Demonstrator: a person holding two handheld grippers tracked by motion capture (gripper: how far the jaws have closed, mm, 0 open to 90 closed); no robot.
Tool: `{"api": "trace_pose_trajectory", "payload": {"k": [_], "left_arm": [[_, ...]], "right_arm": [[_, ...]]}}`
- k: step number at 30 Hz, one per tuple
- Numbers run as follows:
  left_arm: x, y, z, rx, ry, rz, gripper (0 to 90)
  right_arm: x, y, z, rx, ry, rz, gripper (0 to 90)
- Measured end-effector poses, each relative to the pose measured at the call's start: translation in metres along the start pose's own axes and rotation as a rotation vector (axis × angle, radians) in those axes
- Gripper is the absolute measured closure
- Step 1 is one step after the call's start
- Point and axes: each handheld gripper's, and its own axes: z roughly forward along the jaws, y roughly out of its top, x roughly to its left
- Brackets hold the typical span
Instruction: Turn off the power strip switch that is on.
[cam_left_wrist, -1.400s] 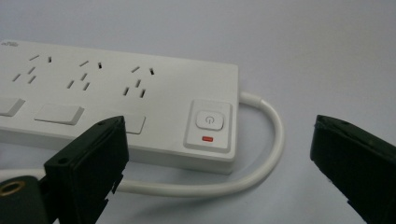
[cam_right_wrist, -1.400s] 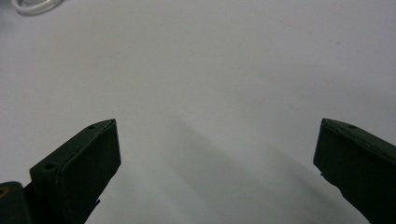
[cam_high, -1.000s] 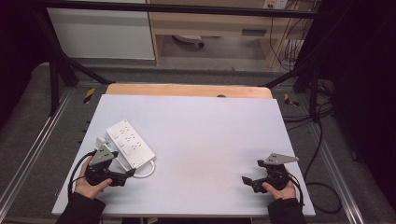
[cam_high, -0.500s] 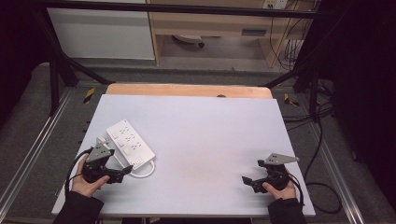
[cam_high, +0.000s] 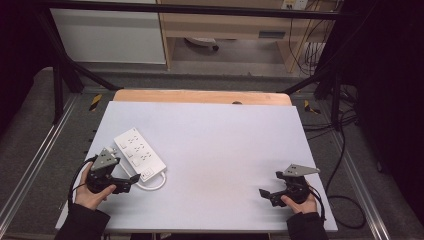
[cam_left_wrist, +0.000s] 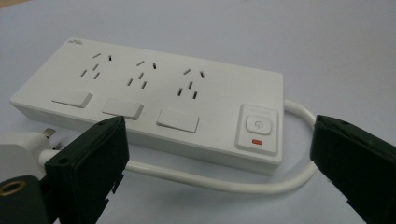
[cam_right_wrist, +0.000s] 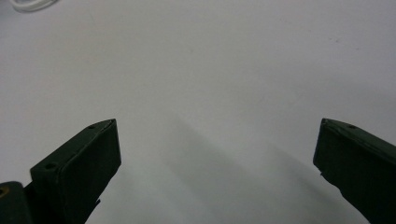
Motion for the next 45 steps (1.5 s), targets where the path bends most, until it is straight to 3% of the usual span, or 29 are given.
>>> {"api": "trace_pose_trajectory", "payload": {"k": [19,45], "left_arm": [[0.001,0.011,0.001,0.018,0.025,0.005,4.5],[0.014,0.029,0.015,0.048,0.078,-0.031,11.1]], "right_arm": [[0.0,0.0,0.0,0.001,-0.003,-0.002,1.4],[0.0,0.0,0.0,0.001,-0.004,-0.001,1.5]]}}
